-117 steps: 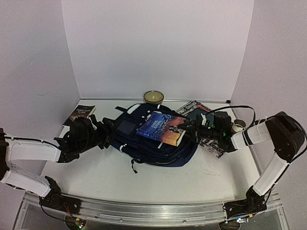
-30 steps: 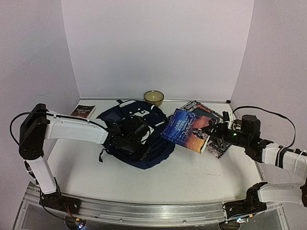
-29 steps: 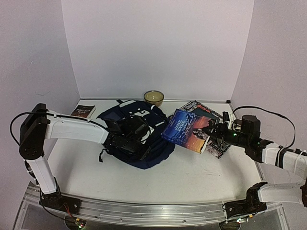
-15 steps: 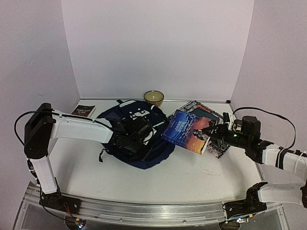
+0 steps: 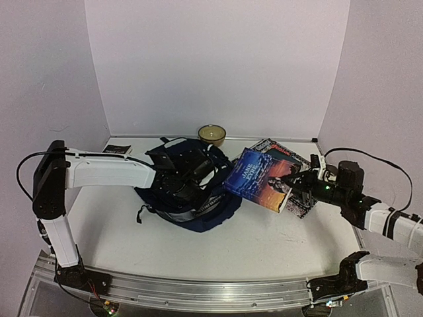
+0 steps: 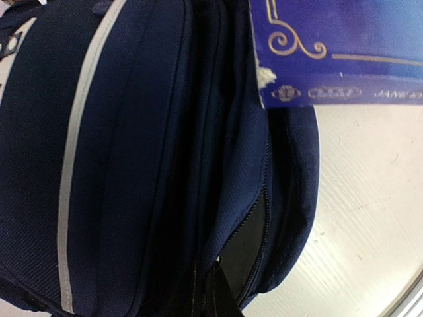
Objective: Pack the student bag
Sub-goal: Pick up the largest pocket of the bag from the student bag, then place the book in the largest pocket of the bag.
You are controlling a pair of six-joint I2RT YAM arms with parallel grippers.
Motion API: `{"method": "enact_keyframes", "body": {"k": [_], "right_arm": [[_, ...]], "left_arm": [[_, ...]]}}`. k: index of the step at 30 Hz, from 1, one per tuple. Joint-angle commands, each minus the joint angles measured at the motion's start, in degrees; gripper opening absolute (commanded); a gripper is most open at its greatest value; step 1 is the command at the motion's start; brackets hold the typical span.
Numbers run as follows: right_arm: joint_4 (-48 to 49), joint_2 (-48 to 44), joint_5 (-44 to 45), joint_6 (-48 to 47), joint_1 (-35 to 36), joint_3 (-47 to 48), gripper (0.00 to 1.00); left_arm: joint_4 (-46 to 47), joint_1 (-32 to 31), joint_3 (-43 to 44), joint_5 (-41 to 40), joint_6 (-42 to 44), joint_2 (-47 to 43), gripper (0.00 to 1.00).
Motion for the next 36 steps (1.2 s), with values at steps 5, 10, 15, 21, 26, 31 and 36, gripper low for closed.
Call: {"method": "enact_keyframes", "body": {"k": [5, 10, 15, 21, 26, 31, 36], "right_arm": [[13.1, -5.6, -5.3, 5.3, 0.1, -0.9, 0.00], [22.1, -4.0, -5.8, 12.5, 2.1, -5.2, 0.00], [28.9, 2.5, -1.7, 14.9, 9.3, -5.5, 0.00], [39.3, 14.9, 3.7, 18.8, 16.8, -2.3, 0.00], [46.7, 24.1, 5.3, 21.8, 17.5, 1.1, 0.00], [49.3, 28.5, 7.7, 22.7, 17.5, 5.7, 0.00], [49.2, 33.2, 12.4, 25.1, 17.5, 8.1, 0.00]], "left_arm": [[-0.3, 0.4, 12.4, -13.2, -1.6, -5.9, 0.00], [-0.4, 0.4, 16.2, -13.3, -2.2, -5.2, 0.00], [-0.4, 0.4, 17.4, -12.0, -3.6, -5.2, 0.00], [-0.2, 0.4, 18.1, -10.3, -5.7, -5.8, 0.00], [0.0, 0.4, 17.7, -6.5, -7.5, -6.8, 0.00], [0.3, 0.4, 15.2, -4.0, -8.7, -8.2, 0.00], [1.2, 0.4, 13.8, 0.5, -9.6, -9.6, 0.00]]}}
